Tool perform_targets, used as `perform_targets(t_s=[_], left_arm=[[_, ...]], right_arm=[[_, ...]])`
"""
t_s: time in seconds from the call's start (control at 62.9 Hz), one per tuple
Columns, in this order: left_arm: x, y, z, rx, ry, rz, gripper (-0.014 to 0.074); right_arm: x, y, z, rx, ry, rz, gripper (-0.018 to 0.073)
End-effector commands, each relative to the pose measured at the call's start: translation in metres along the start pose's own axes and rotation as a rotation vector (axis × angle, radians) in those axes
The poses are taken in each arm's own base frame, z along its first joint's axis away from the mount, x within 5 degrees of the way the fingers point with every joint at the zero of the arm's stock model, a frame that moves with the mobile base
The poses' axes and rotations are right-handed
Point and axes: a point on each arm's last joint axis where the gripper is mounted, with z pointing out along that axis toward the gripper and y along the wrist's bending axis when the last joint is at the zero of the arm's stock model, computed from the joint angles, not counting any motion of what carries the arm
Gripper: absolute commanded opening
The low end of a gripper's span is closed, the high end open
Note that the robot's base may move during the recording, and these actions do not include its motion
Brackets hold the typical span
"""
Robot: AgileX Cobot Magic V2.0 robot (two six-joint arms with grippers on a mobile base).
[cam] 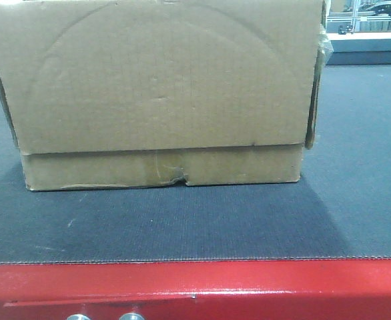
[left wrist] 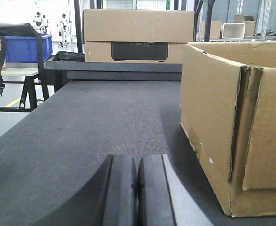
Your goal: Grab carton from right shelf to conveyor
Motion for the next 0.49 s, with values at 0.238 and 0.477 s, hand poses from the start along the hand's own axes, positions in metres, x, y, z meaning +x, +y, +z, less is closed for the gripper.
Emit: perform_targets(t_s=[0.238,0.477], left_arm=[[-0.0025,-0.0003,-0.0005,0.006,-0.024,-0.001,0.0004],[-0.0025,-0.0003,-0.0005,0.006,-0.024,-0.001,0.0004]], right_arm=[[-0.0029,-0.0004,-0.0005,0.006,-0.034,-0.006,-0.0075],[-0.0029,-0.0004,-0.0005,0.006,-0.034,-0.006,-0.0075]])
